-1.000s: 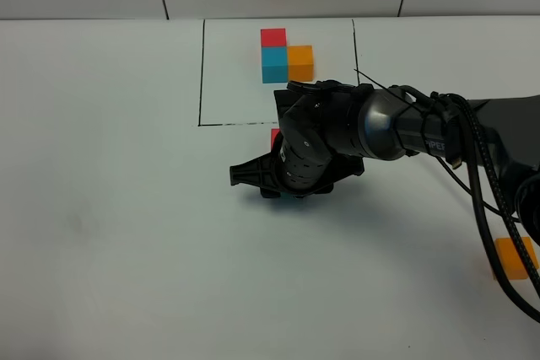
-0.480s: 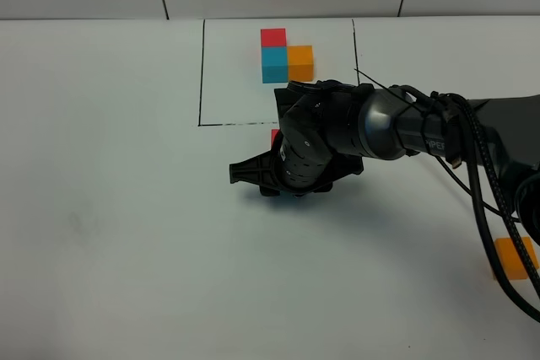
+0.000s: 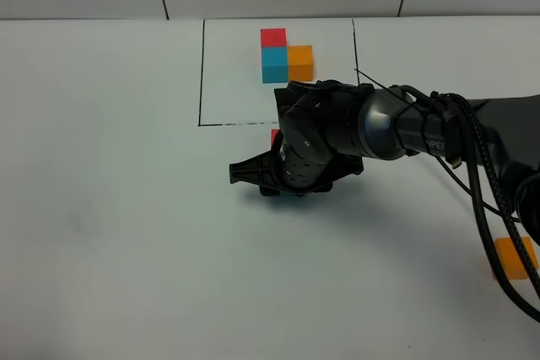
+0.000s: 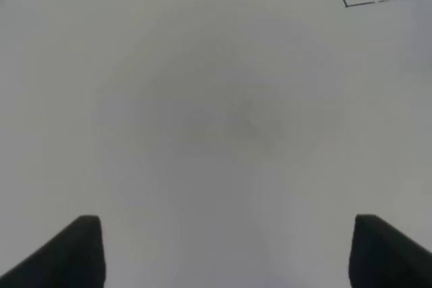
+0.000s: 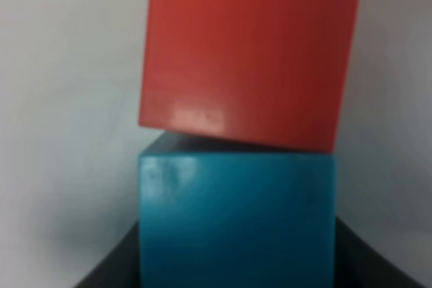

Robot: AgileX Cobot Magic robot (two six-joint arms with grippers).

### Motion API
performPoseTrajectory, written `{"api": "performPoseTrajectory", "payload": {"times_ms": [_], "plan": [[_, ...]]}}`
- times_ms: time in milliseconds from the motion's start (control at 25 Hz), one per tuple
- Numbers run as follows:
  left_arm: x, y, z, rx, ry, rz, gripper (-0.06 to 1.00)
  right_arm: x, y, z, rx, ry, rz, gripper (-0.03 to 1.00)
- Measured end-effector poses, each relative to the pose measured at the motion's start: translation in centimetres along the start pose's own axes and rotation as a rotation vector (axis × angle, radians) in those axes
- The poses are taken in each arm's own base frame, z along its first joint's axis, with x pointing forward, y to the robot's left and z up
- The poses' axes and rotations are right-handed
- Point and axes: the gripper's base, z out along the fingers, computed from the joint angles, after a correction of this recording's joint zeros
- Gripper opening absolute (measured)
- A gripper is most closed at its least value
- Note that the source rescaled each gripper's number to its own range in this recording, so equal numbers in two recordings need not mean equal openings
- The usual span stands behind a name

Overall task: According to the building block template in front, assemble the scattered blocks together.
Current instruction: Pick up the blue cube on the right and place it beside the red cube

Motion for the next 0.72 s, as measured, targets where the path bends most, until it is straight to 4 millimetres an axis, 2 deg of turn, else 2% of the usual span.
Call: {"api": "performPoseTrajectory", "payload": {"times_ms": [720], "plan": [[0.00,0.00,0.00,0.000,0.000,0.000,0.68,-0.01,-0.01,0.00,0.001,-0.001,-0.002,0.02]]}}
